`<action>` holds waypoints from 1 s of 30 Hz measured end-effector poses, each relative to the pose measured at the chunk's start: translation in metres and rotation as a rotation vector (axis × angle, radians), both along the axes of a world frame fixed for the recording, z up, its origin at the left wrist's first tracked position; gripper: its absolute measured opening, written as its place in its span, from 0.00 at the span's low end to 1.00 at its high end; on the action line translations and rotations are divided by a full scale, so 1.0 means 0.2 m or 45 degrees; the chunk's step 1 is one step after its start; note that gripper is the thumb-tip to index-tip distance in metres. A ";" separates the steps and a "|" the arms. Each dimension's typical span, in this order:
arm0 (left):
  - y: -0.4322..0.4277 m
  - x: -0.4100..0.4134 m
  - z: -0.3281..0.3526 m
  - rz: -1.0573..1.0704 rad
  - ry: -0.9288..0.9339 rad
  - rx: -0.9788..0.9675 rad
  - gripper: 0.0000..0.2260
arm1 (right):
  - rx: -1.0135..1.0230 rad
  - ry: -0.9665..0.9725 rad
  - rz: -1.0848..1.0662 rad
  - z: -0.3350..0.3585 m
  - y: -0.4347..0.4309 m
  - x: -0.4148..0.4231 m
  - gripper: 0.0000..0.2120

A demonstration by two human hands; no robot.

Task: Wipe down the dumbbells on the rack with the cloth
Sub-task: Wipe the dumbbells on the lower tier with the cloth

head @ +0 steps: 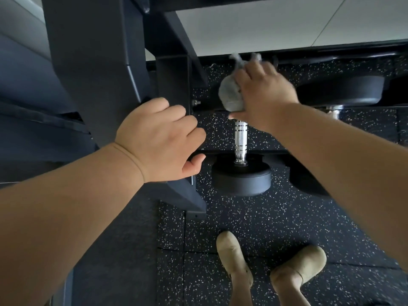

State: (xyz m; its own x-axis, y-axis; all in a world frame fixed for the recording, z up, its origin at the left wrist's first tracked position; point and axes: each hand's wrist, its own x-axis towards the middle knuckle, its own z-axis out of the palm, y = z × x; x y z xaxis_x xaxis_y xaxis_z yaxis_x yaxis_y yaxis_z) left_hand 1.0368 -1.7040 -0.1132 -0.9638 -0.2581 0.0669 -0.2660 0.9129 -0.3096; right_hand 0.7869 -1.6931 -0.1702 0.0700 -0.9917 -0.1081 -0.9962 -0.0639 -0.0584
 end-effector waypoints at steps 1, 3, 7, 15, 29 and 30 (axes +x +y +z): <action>0.00 0.00 0.00 0.005 -0.006 0.002 0.16 | 0.001 0.021 0.040 -0.01 -0.02 0.04 0.42; 0.00 0.00 0.00 0.016 -0.012 0.002 0.16 | -0.039 0.020 0.116 -0.04 -0.05 0.08 0.39; 0.01 -0.01 0.00 0.006 -0.004 -0.006 0.17 | -0.042 -0.204 0.039 -0.06 0.02 -0.08 0.43; 0.01 0.00 0.00 0.022 -0.015 -0.021 0.17 | 0.145 -0.285 -0.355 -0.03 0.17 -0.27 0.35; 0.20 -0.20 0.21 0.731 -0.521 0.488 0.21 | 0.717 -0.586 -0.499 0.52 0.86 -0.12 0.12; 0.29 -0.22 0.23 0.851 -0.389 0.731 0.19 | 0.725 -0.592 -0.506 0.56 0.89 -0.12 0.12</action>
